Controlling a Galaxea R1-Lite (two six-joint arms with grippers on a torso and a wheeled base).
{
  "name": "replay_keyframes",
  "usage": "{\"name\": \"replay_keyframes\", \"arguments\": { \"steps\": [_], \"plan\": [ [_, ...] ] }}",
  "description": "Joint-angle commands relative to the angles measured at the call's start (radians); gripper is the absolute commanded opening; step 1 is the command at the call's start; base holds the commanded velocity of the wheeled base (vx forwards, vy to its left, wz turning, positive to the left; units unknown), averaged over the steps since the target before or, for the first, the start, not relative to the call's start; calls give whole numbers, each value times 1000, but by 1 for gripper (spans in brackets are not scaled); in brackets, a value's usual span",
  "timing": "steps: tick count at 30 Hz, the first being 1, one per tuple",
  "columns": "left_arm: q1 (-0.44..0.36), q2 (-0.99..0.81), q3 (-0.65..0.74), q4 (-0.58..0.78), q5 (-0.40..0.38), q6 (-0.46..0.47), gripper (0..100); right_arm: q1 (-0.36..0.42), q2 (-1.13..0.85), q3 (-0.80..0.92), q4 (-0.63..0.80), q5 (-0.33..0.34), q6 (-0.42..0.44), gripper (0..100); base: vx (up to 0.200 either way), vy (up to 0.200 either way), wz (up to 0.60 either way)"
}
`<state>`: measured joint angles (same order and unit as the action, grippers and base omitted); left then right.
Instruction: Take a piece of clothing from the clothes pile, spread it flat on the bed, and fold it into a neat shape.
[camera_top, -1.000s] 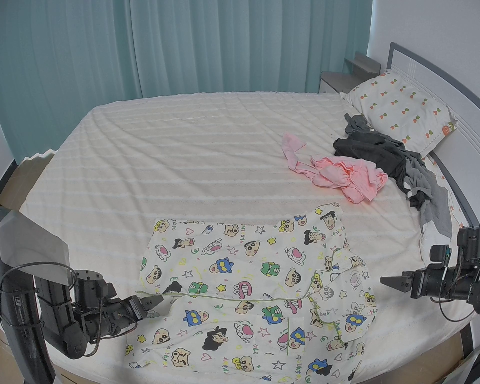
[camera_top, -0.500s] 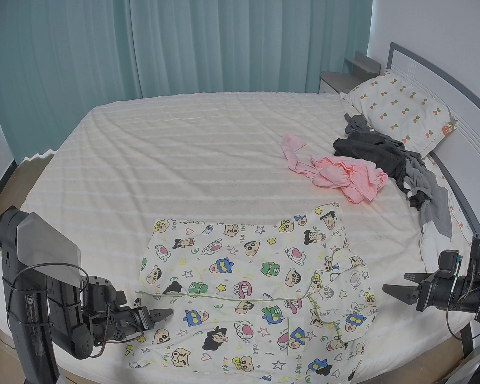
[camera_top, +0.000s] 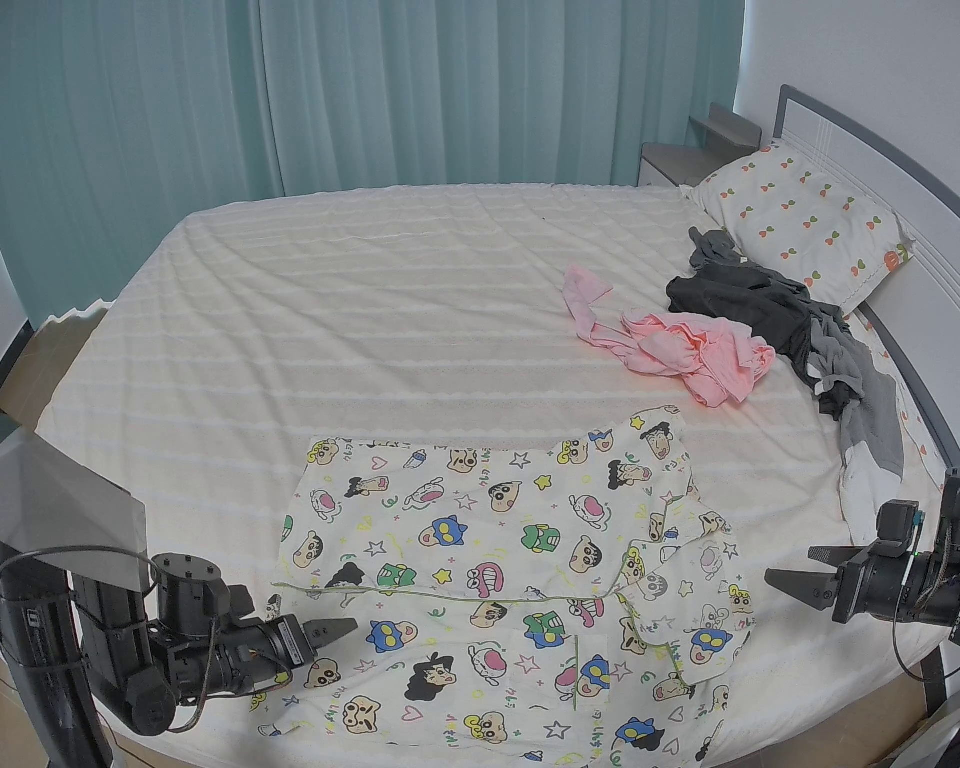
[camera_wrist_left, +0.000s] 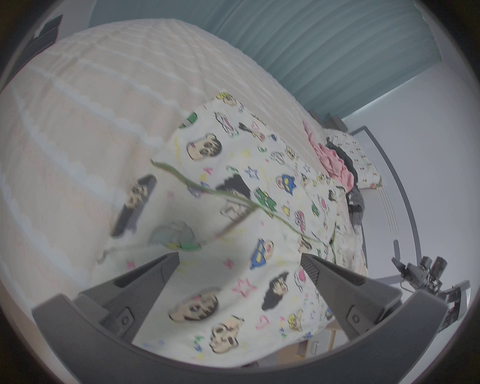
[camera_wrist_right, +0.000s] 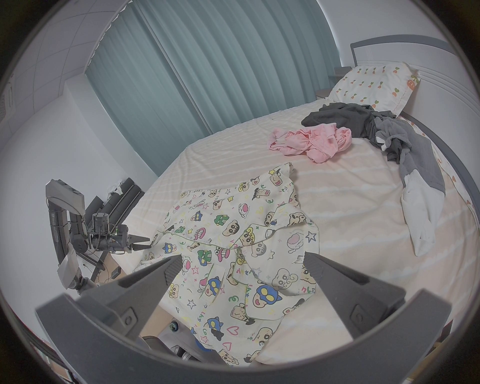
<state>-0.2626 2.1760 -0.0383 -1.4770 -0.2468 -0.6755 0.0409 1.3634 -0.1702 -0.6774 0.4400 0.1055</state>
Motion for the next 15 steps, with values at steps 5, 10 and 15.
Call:
{"name": "replay_keyframes", "arguments": {
  "steps": [5, 10, 15],
  "plan": [
    [-139, -53, 32, 35, 17, -38, 100, -3, 2, 0, -2, 0, 0, 100, 0, 0, 0],
    [-32, -76, 29, -16, 69, -30, 100, -3, 2, 0, -1, 0, 0, 100, 0, 0, 0],
    [78, -15, 31, -20, 64, 94, 100, -1, 0, 0, -1, 0, 0, 100, 0, 0, 0]
  ]
}}
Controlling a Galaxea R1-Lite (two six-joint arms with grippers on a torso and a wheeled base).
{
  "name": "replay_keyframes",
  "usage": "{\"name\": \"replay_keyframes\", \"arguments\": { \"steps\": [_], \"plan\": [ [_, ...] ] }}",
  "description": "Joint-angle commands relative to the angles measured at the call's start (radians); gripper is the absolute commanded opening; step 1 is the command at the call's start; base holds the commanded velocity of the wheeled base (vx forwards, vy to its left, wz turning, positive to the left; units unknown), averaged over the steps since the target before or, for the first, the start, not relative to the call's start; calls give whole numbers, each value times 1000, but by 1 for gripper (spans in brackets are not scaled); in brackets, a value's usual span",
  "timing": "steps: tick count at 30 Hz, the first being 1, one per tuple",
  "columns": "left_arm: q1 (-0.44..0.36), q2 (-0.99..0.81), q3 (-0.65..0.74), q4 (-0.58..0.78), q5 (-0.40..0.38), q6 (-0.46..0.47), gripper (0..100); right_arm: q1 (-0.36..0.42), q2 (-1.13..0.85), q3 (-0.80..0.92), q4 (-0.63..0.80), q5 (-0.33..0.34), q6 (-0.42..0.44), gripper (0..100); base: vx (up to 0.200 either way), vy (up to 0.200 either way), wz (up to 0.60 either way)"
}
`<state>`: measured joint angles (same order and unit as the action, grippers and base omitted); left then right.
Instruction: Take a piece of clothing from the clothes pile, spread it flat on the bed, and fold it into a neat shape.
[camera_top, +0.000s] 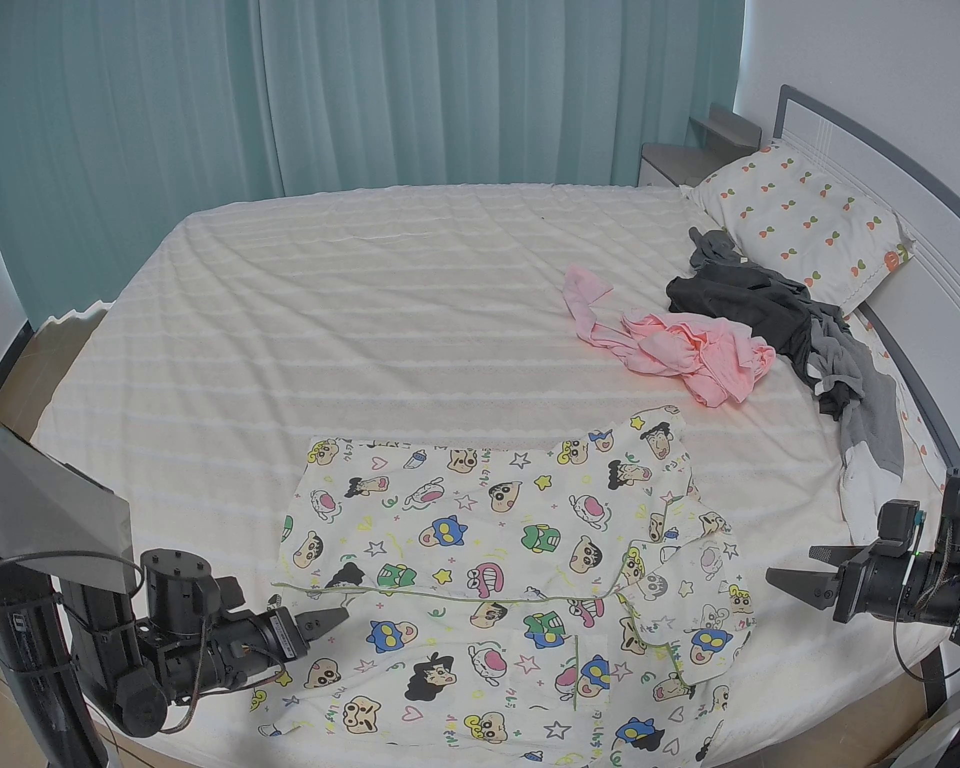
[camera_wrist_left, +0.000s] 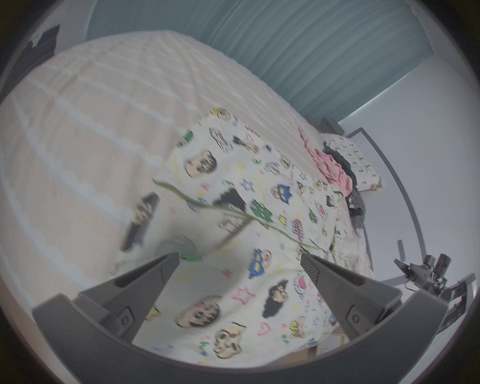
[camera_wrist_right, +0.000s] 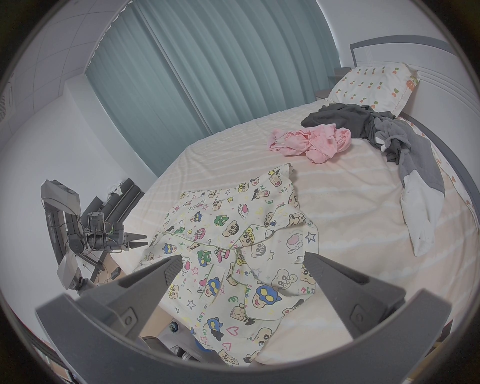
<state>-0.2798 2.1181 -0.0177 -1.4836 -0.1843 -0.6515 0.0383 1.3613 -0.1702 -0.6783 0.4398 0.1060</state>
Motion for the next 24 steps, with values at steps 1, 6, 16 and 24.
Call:
{"name": "replay_keyframes", "arguments": {
  "steps": [1, 6, 16, 24],
  "plan": [
    [99, 57, 8, -14, 0, 81, 100, 2, 2, 0, 0, 0, 0, 100, 0, 0, 0],
    [100, 120, 10, -32, -87, 115, 100, -1, 2, 0, -1, 0, 0, 100, 0, 0, 0],
    [103, 206, 10, -72, -142, 187, 100, 3, 2, 6, 0, 0, 0, 100, 0, 0, 0],
    [88, 191, 12, -72, -202, 179, 100, 3, -1, 9, 0, 0, 0, 100, 0, 0, 0]
  ]
}}
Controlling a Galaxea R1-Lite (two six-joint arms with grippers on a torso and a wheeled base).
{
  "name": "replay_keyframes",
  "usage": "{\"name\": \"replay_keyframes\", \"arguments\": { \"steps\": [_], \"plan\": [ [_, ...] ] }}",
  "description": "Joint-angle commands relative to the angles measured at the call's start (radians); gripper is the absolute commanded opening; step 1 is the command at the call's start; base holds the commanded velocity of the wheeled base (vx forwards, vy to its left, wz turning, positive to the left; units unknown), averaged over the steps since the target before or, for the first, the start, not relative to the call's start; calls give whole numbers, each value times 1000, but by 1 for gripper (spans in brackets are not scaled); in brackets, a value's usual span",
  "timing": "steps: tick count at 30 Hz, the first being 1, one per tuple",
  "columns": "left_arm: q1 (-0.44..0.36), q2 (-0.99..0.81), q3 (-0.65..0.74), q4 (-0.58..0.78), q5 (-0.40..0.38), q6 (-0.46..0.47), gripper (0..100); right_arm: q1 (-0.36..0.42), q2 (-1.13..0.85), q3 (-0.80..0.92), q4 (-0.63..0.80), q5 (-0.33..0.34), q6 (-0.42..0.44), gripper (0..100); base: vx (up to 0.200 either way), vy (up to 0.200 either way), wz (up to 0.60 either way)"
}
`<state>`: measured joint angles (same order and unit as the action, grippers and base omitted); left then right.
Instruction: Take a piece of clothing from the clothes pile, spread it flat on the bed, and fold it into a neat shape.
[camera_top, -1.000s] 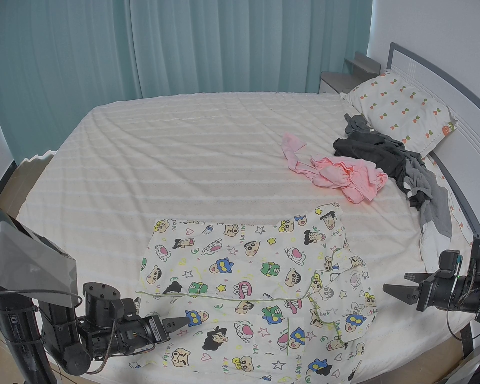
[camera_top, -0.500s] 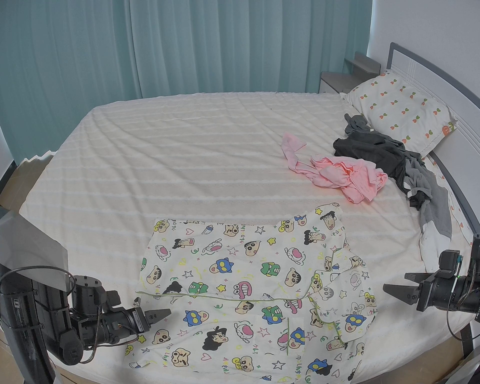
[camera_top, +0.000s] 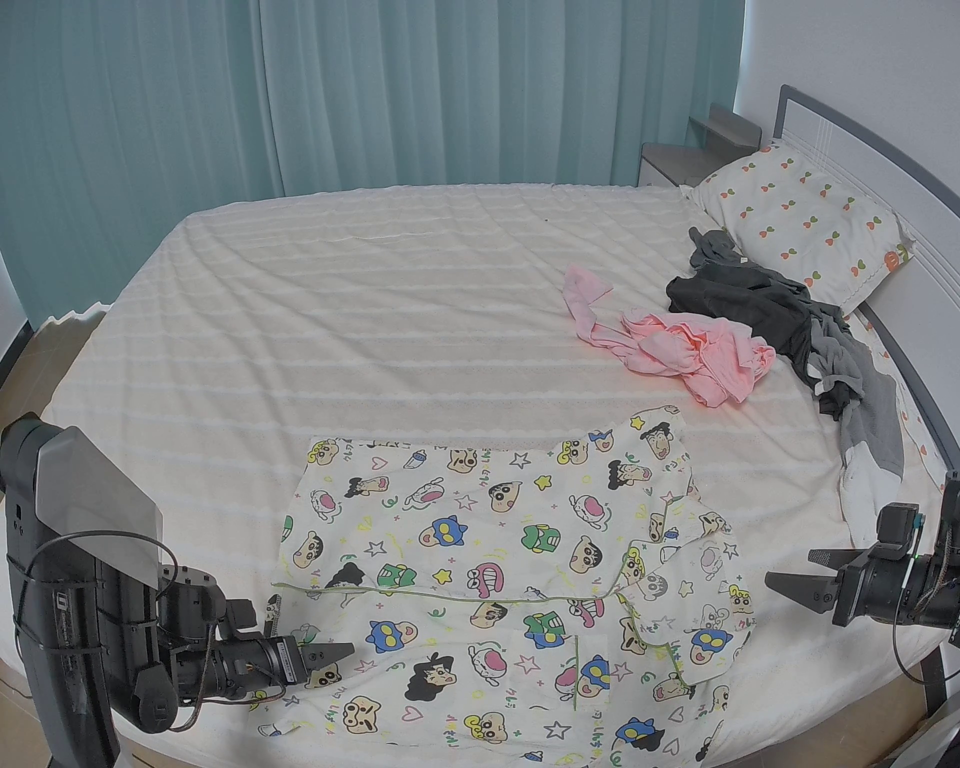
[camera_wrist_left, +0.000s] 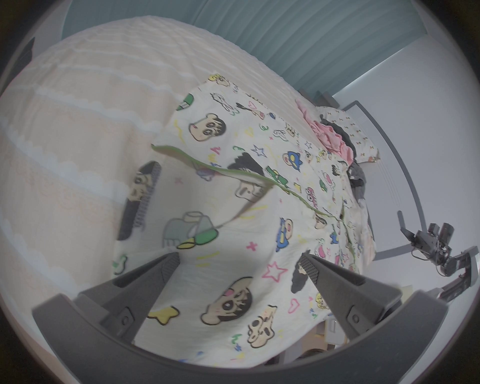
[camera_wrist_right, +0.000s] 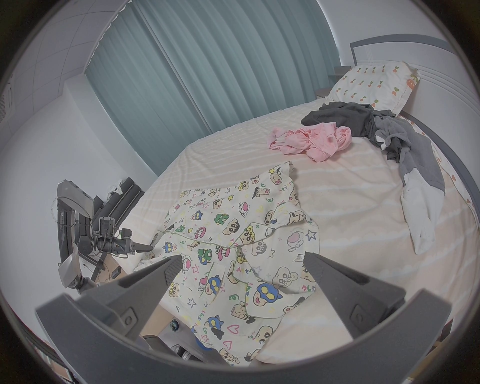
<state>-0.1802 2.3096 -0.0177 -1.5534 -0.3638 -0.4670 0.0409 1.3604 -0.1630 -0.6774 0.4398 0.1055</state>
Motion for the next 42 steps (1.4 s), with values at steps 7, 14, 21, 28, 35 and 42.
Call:
{"name": "replay_keyframes", "arguments": {
  "steps": [7, 14, 21, 28, 35, 42],
  "plan": [
    [-122, -24, 12, 7, -38, -45, 100, -3, 0, 7, -1, 0, 0, 100, 0, 0, 0],
    [-183, 48, 12, 21, -40, -58, 100, -4, -1, 16, -4, -3, 0, 100, 0, 0, 0],
    [-217, 37, 12, 6, -26, -58, 100, -4, 0, 20, -2, -3, 0, 100, 0, 0, 0],
    [-217, -231, 12, 6, -1, -236, 100, -9, 3, 19, -4, -3, 0, 100, 0, 0, 0],
    [-217, -277, 12, 15, -3, -283, 100, -9, 8, 19, -2, -3, 0, 100, 0, 0, 0],
    [-174, -263, 8, 4, 14, -289, 100, -9, 11, 20, -1, -3, 0, 100, 0, 0, 0]
  ]
}}
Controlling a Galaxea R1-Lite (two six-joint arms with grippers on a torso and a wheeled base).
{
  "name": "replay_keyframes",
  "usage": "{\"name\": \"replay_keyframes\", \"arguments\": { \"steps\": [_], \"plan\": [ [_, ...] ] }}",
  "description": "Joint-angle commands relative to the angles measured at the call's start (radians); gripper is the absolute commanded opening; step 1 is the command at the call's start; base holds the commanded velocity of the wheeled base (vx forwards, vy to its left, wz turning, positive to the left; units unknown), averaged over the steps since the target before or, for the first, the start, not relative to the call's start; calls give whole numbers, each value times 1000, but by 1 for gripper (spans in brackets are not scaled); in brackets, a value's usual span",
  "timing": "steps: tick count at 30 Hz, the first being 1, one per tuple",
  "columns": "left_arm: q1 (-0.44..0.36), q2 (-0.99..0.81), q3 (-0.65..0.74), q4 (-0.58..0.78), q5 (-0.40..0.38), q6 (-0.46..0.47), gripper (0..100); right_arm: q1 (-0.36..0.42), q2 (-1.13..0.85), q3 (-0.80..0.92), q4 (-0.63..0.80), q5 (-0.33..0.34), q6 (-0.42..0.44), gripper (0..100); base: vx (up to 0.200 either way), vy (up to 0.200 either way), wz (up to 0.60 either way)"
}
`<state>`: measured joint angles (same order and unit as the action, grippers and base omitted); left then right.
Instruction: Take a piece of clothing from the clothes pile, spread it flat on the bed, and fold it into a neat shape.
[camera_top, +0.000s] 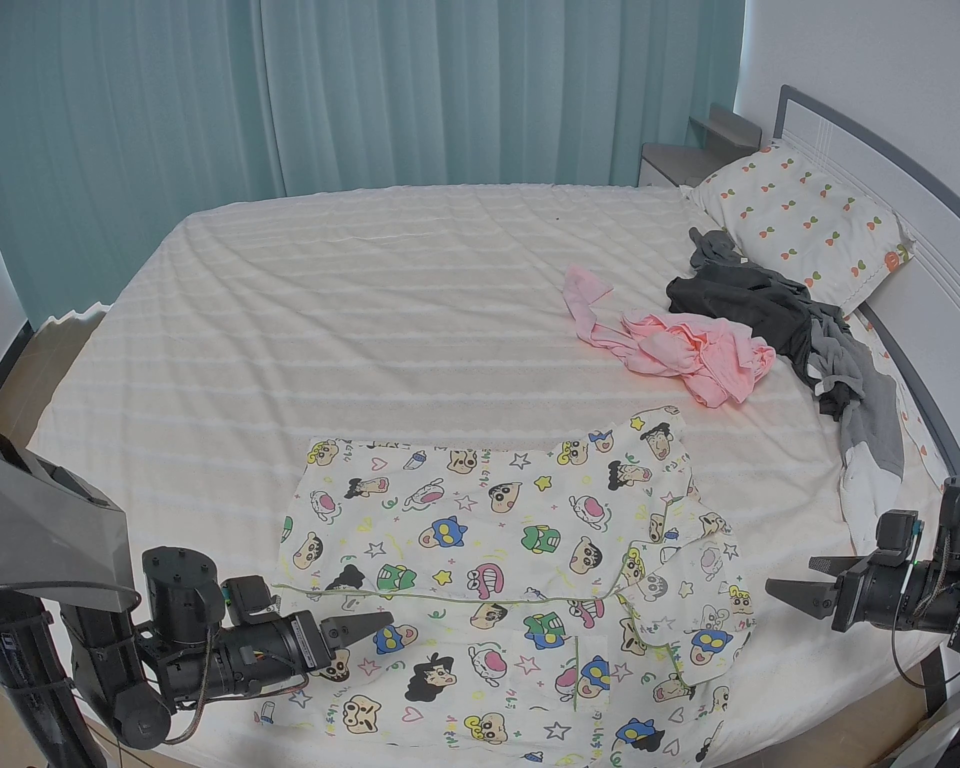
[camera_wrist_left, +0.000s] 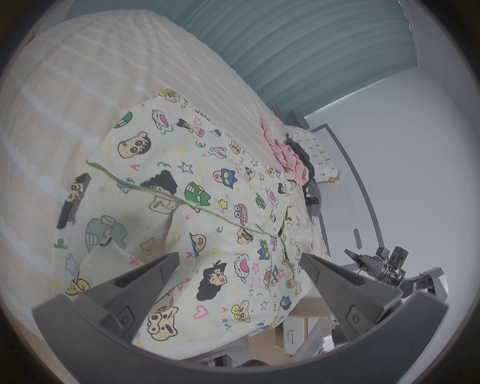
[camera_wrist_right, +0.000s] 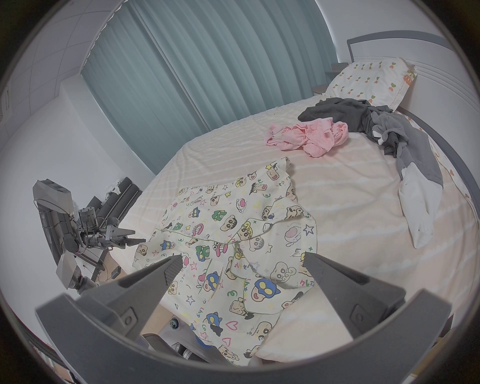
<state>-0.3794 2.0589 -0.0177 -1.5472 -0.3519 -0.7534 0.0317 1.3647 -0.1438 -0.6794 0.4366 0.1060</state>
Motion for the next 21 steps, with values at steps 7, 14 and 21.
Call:
{"name": "replay_keyframes", "arguments": {
  "steps": [7, 14, 21],
  "plan": [
    [175, -49, 8, -4, 2, -3, 100, 1, 7, 1, 1, 1, 0, 100, 0, 0, 0],
    [313, -54, 10, -2, -15, -1, 100, 1, 8, 1, 1, 2, 0, 100, 0, 0, 0],
    [361, -5, 8, -4, -29, 8, 100, 1, 7, 1, 1, 1, 0, 100, 0, 0, 0]
  ]
}}
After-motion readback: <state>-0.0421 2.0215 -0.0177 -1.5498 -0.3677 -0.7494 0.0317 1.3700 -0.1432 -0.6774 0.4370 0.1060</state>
